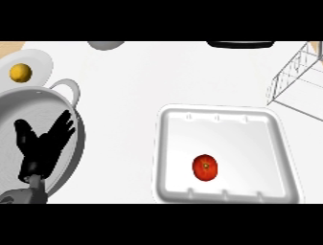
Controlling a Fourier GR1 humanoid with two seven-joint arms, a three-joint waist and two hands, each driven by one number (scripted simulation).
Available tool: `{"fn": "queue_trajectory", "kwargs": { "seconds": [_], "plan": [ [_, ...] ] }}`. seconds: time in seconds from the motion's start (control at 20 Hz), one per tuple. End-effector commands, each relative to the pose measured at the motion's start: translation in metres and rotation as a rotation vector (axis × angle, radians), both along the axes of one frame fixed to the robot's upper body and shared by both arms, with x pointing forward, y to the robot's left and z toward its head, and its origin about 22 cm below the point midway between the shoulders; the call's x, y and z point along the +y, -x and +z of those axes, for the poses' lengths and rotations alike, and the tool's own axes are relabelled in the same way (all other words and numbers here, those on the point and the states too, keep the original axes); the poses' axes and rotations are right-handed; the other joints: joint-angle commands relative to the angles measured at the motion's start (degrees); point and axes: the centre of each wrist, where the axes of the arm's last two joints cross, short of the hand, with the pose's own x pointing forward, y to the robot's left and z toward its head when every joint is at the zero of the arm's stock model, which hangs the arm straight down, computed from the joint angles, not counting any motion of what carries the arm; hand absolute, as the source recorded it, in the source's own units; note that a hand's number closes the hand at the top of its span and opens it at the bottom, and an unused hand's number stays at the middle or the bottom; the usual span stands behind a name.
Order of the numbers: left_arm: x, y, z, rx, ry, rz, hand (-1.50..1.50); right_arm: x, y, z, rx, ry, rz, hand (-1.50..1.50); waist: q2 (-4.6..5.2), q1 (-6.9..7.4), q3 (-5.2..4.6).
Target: Pick the can from the tray and place it in the tiered shelf
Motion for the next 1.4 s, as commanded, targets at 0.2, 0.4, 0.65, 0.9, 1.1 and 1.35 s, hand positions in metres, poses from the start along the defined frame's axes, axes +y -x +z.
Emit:
{"fn": "queue_trajectory", "kwargs": {
  "seconds": [0.2, 0.4, 0.65, 0.9, 1.1, 1.35],
  "plan": [
    [-0.006, 0.006, -0.010, 0.050, -0.014, -0.011, 0.00, -0.025, -0.034, -0.036, 0.008, 0.035, -0.023, 1.50, 0.39, 0.23, -0.31],
    [0.002, 0.008, -0.006, 0.033, -0.006, 0.006, 0.00, -0.043, -0.041, -0.060, 0.014, 0.057, -0.025, 1.50, 0.36, 0.26, -0.29],
    [-0.015, 0.004, -0.010, 0.036, 0.005, 0.015, 0.00, -0.041, -0.044, -0.053, -0.046, 0.058, -0.010, 1.50, 0.16, -0.27, -0.31],
    [-0.011, -0.007, -0.015, 0.027, -0.015, 0.003, 0.00, -0.048, -0.063, -0.059, -0.035, 0.052, 0.030, 1.50, 0.58, 0.41, -0.31],
    [-0.004, 0.005, -0.003, 0.033, 0.001, 0.000, 0.00, -0.057, -0.059, -0.054, -0.040, 0.046, 0.030, 1.50, 0.40, 0.46, -0.29],
    [0.006, 0.012, -0.003, 0.043, -0.014, 0.001, 0.00, -0.057, -0.055, -0.051, 0.017, 0.103, 0.056, 1.50, 0.17, -0.13, -0.31]
  ]
}}
